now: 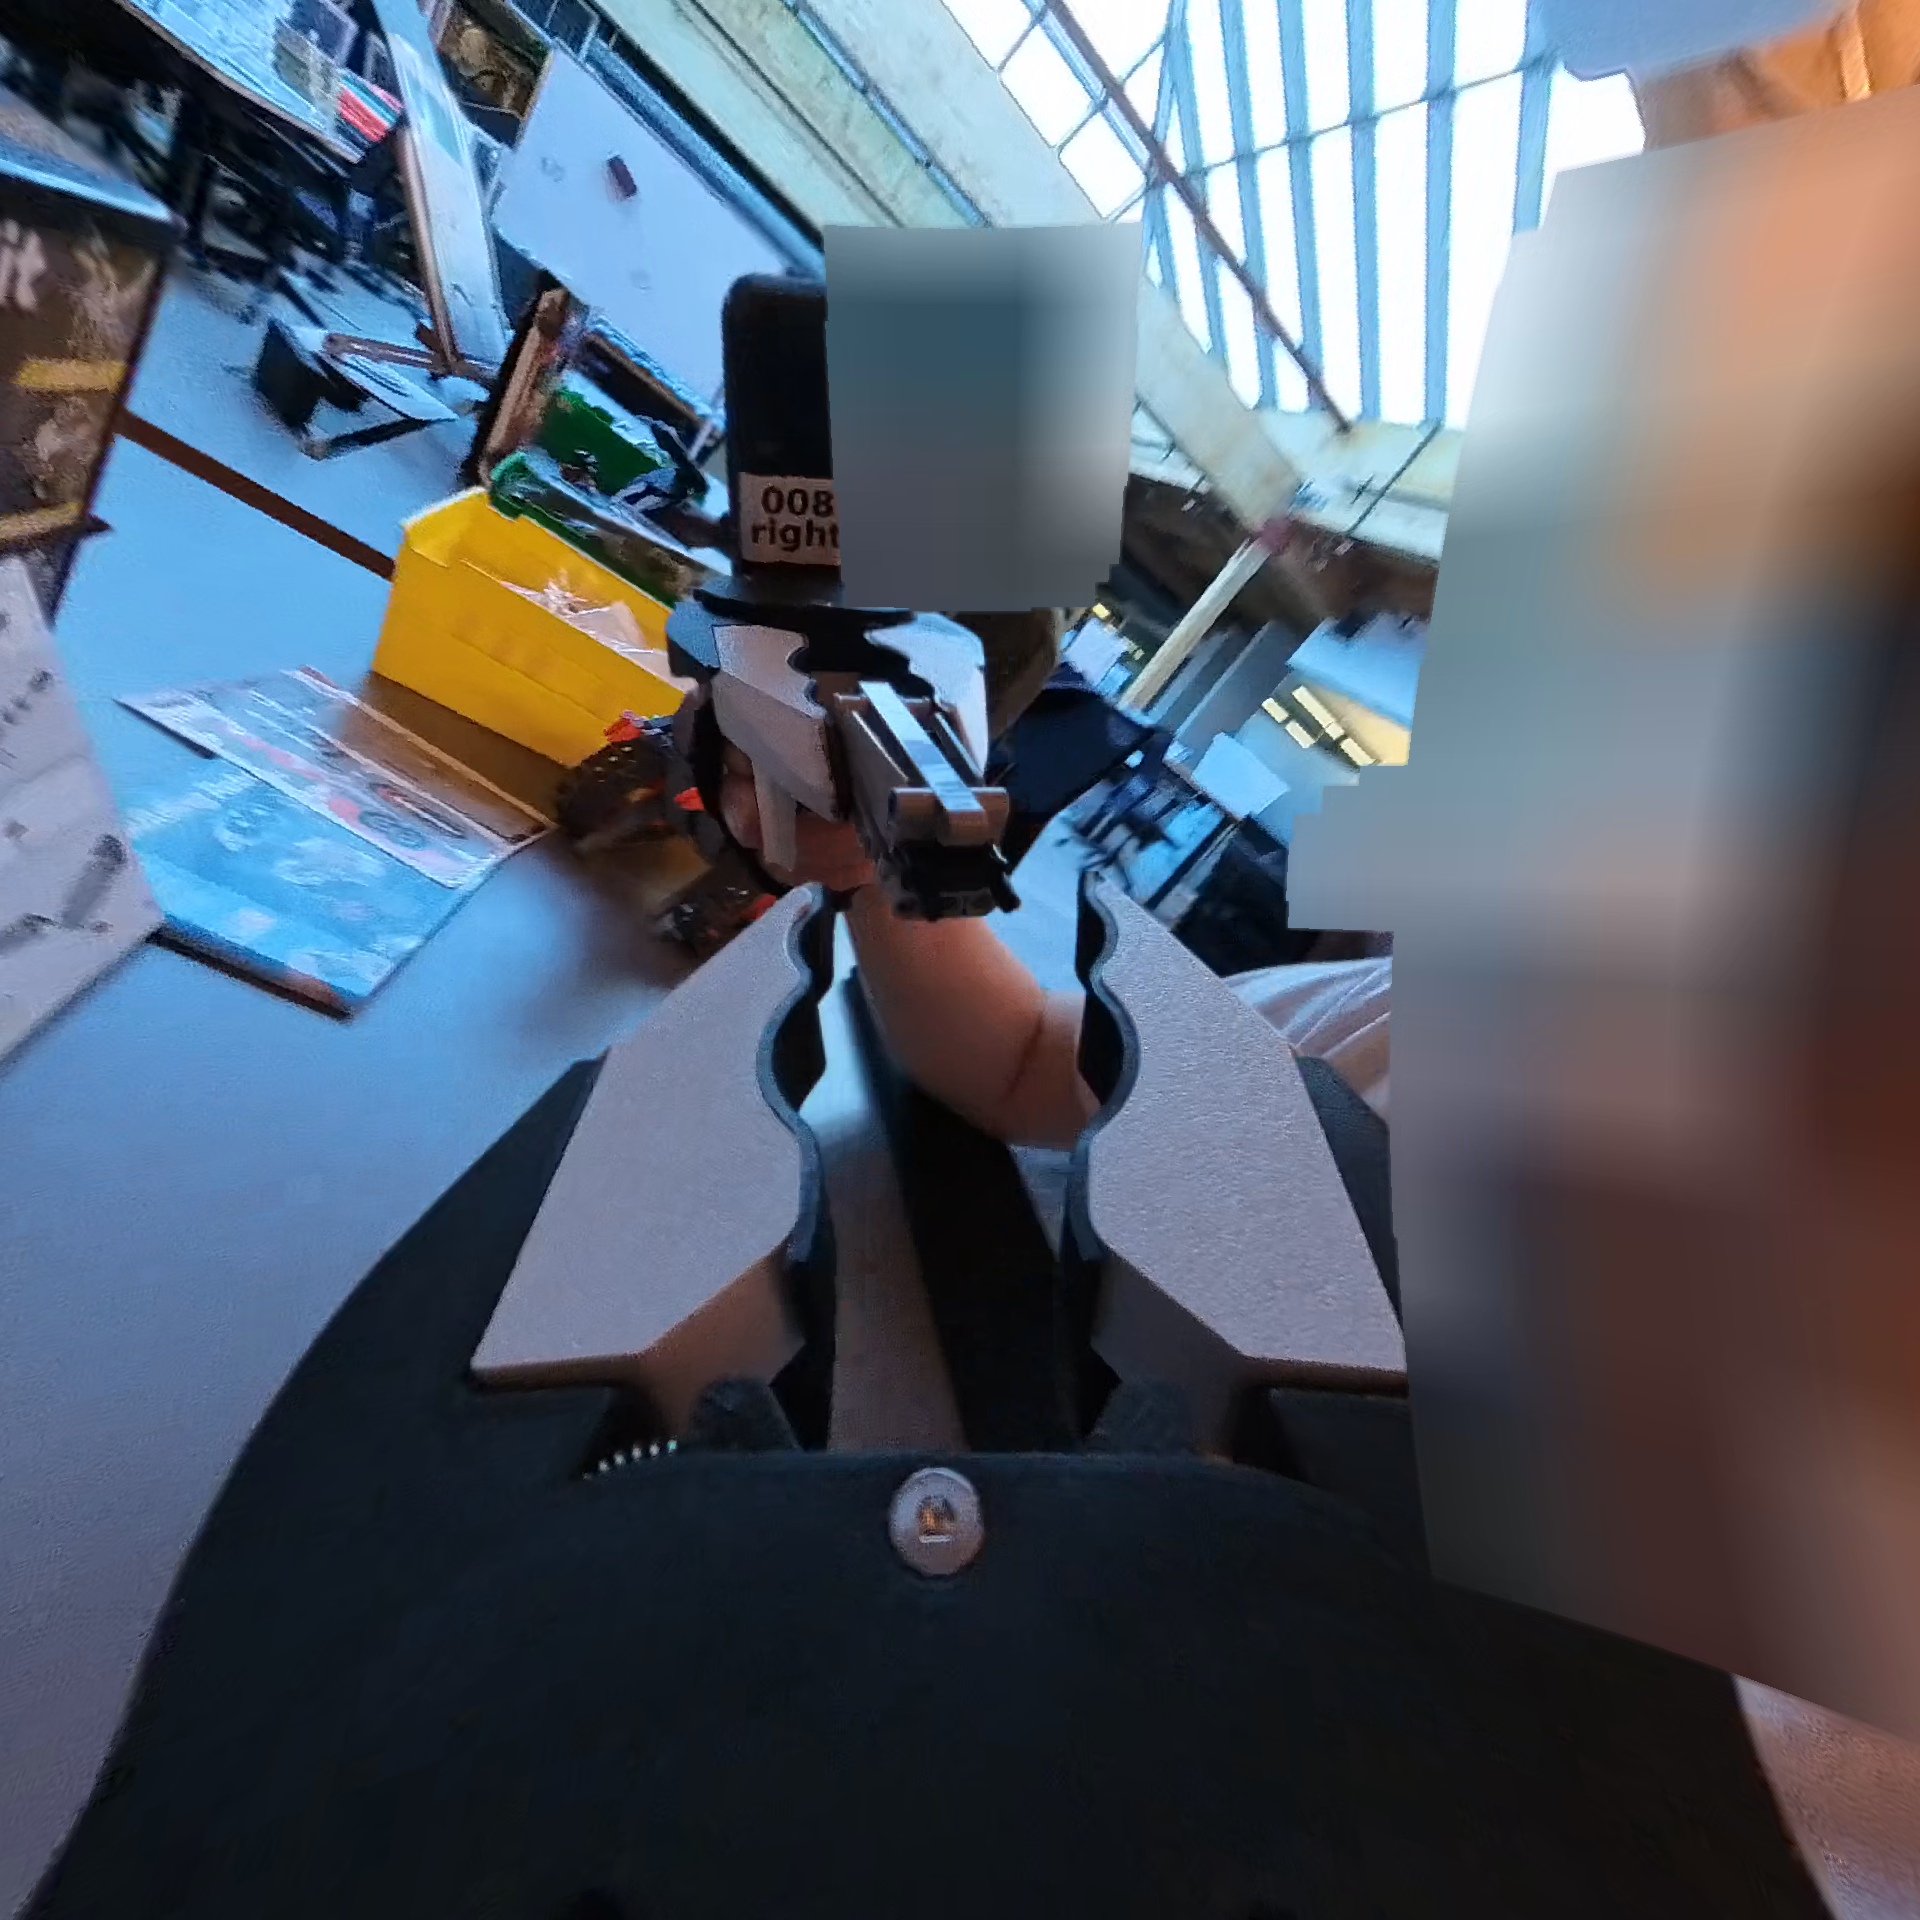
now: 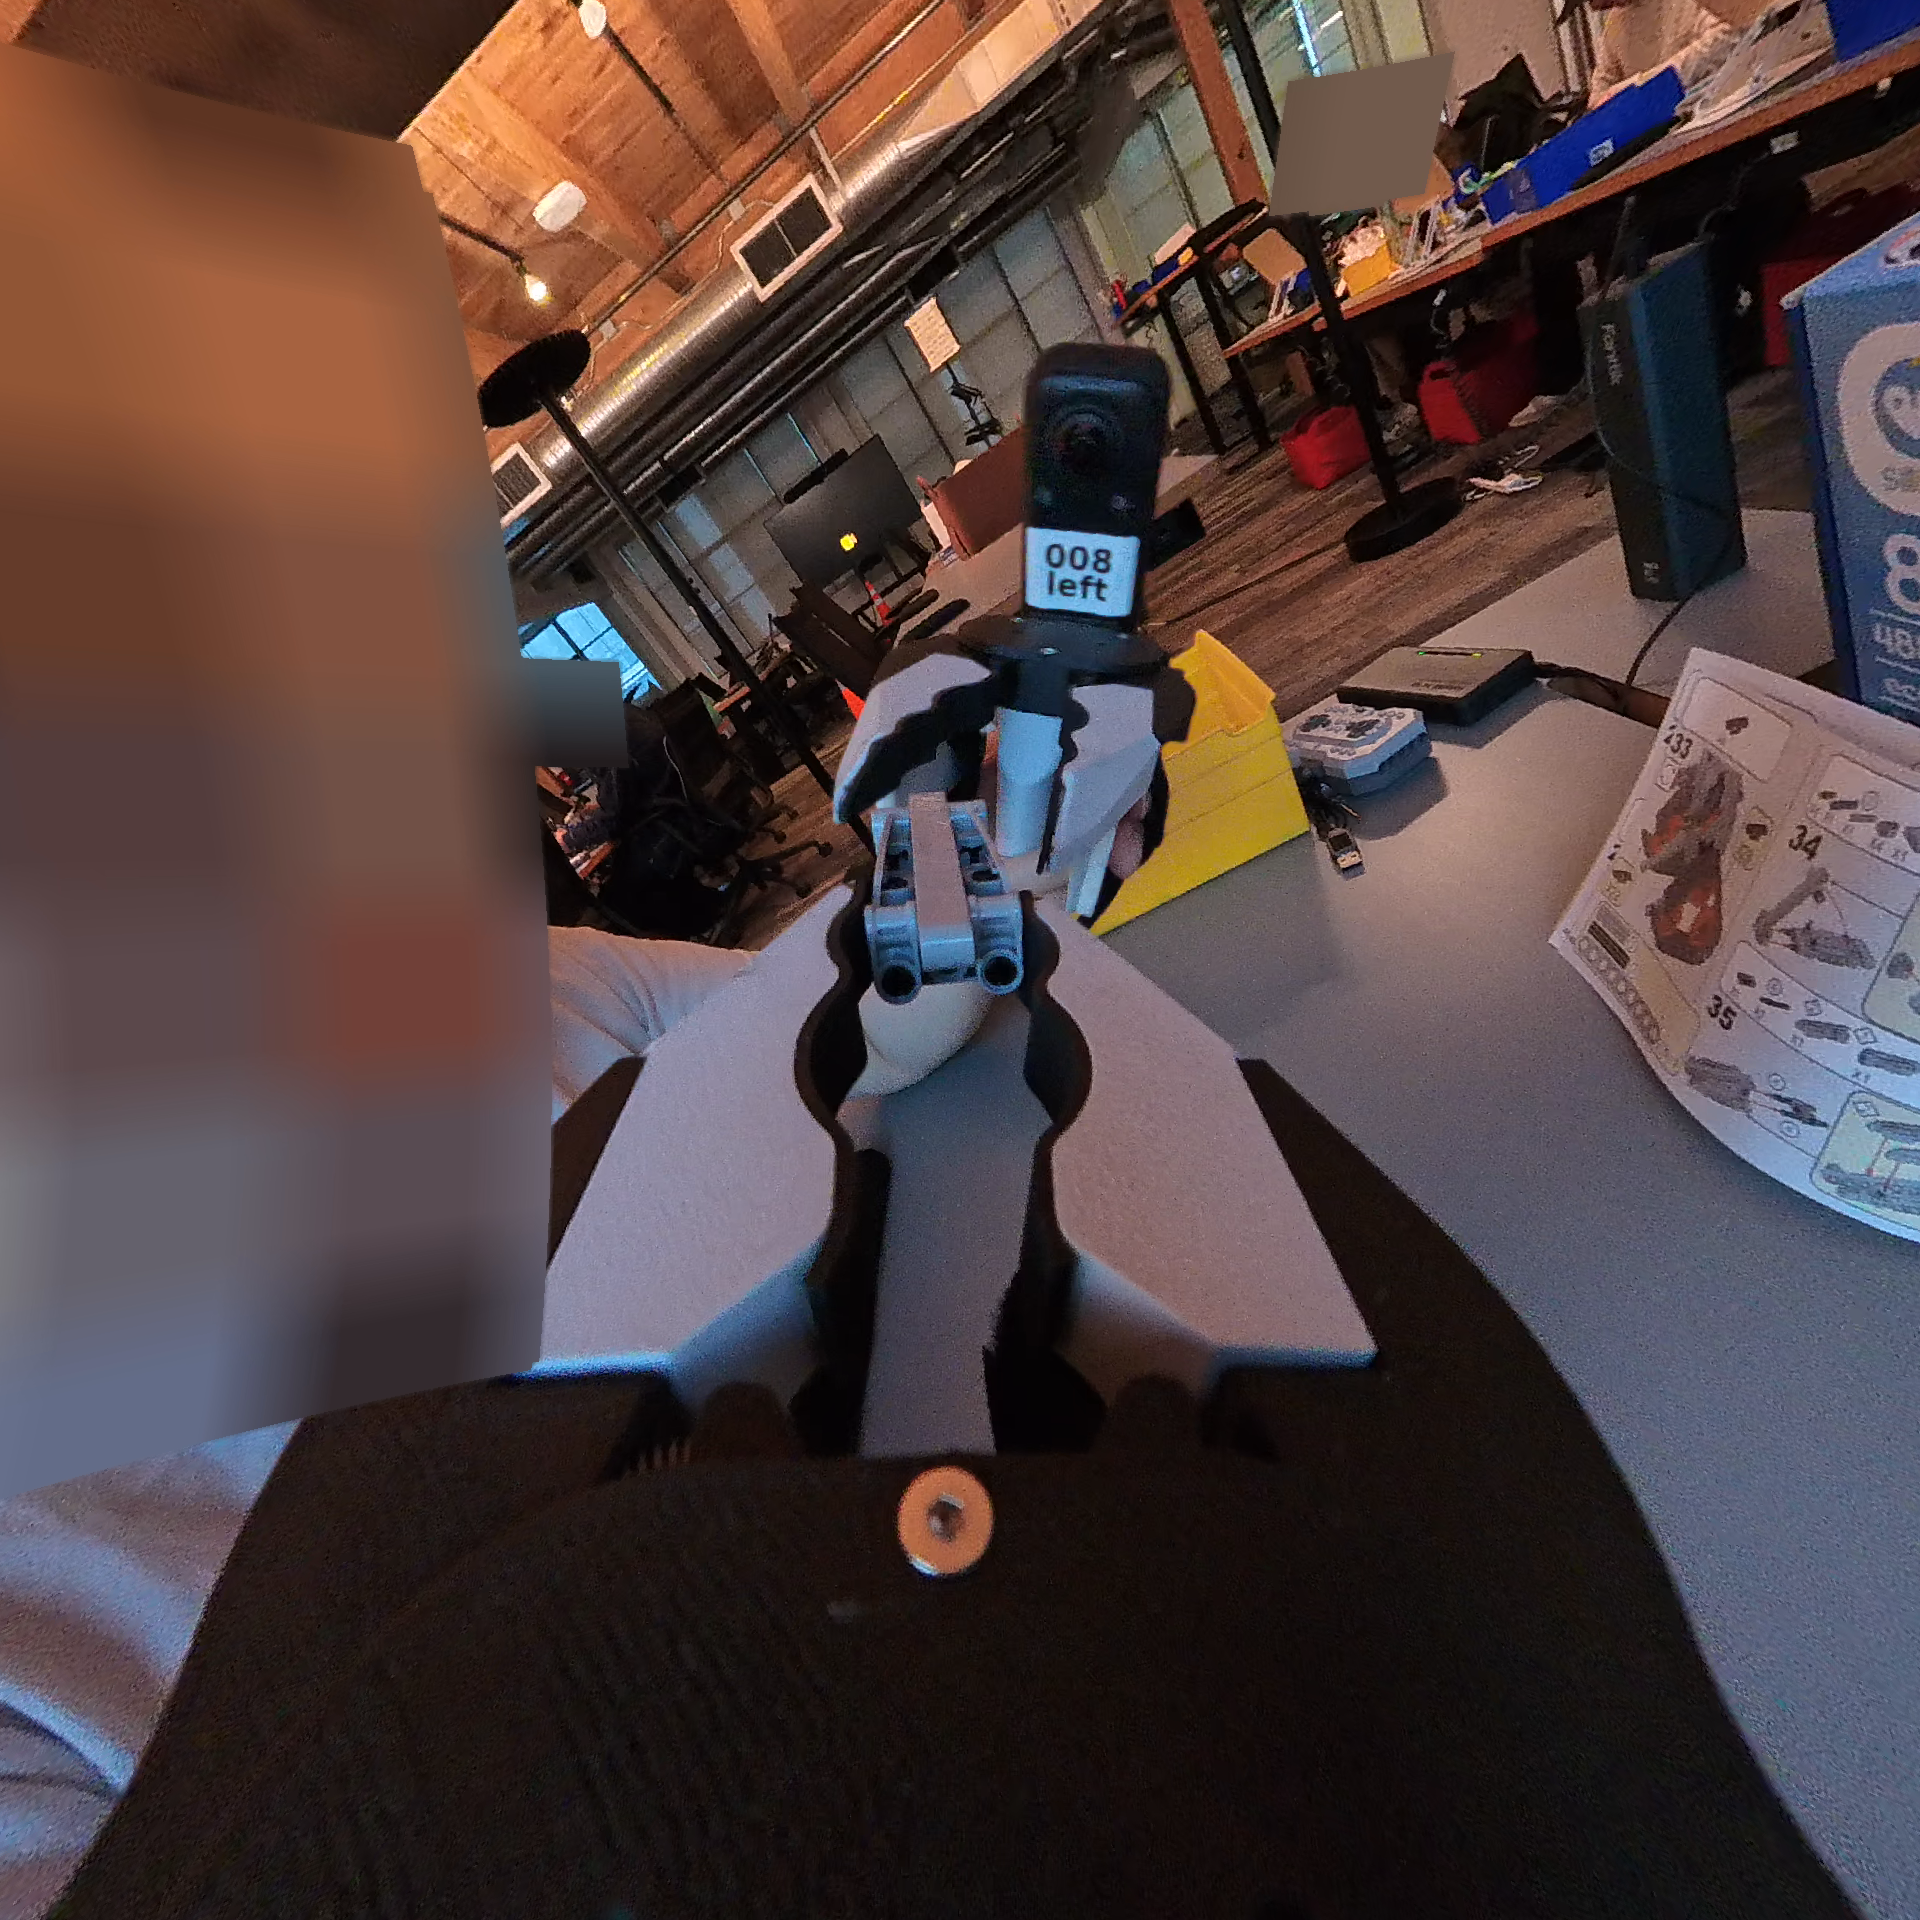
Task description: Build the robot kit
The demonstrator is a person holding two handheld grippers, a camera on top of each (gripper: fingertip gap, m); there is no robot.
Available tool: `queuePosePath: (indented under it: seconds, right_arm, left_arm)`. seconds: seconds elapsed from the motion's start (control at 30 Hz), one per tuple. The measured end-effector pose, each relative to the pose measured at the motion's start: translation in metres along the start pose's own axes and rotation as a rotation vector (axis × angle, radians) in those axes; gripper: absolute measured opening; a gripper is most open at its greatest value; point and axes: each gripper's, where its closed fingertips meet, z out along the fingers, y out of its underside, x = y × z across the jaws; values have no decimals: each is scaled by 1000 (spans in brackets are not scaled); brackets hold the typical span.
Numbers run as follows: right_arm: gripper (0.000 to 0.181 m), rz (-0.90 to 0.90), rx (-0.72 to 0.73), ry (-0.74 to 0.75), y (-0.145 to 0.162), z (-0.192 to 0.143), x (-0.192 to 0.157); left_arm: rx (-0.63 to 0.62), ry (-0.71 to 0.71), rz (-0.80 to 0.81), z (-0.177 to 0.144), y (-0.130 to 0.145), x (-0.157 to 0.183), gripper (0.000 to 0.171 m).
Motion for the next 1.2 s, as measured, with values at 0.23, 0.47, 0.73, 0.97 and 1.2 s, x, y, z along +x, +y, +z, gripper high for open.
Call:
queuePosePath:
  seconds: [0.23,0.47,0.73,0.97,1.2]
  right_arm:
    - [25,-10,-11,34,0,6,-8]
    - [25,-39,-20,86,-1,10,-13]
    - [26,-632,-91,94,6,18,-49]
    - [26,-1187,-146,194,19,28,-75]
    - [26,-1383,-149,233,23,34,-87]
  left_arm:
    - [10,-65,75,5,0,4,33]
    - [-40,-61,127,9,7,11,31]
    - [-50,-76,559,11,7,42,23]
    - [-94,-77,1044,11,24,72,23]
    - [-111,-98,1295,9,32,83,23]
